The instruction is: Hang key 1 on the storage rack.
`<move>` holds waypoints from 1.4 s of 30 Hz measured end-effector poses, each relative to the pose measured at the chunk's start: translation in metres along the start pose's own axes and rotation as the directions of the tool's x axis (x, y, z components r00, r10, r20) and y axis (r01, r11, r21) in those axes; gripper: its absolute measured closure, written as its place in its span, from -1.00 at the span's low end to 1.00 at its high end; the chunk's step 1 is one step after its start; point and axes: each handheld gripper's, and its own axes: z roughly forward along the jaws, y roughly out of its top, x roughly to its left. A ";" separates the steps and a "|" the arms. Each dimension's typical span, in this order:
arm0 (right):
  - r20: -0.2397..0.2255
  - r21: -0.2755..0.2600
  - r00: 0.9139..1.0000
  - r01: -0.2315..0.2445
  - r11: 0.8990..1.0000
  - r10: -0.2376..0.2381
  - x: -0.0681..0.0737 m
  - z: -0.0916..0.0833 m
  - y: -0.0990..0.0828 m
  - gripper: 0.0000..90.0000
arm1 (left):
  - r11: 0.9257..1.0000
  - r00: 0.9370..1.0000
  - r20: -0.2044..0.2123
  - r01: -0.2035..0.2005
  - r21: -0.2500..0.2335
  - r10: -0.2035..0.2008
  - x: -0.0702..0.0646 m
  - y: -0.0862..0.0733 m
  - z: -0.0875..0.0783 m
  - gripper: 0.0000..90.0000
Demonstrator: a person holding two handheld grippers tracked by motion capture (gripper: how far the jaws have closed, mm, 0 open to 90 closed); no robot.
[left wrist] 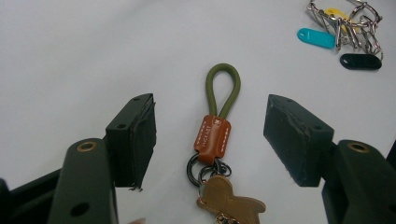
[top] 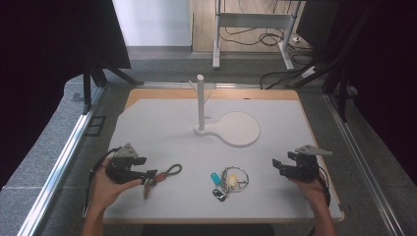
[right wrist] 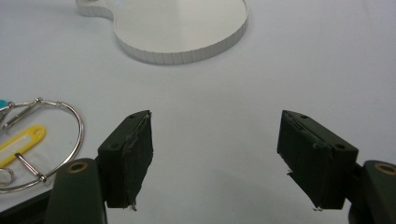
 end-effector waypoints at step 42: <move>-0.042 0.090 0.999 0.030 0.996 -0.026 -0.003 0.008 -0.002 -0.33 | 0.908 0.982 0.112 -0.185 0.375 0.154 -0.004 0.039 0.046 0.06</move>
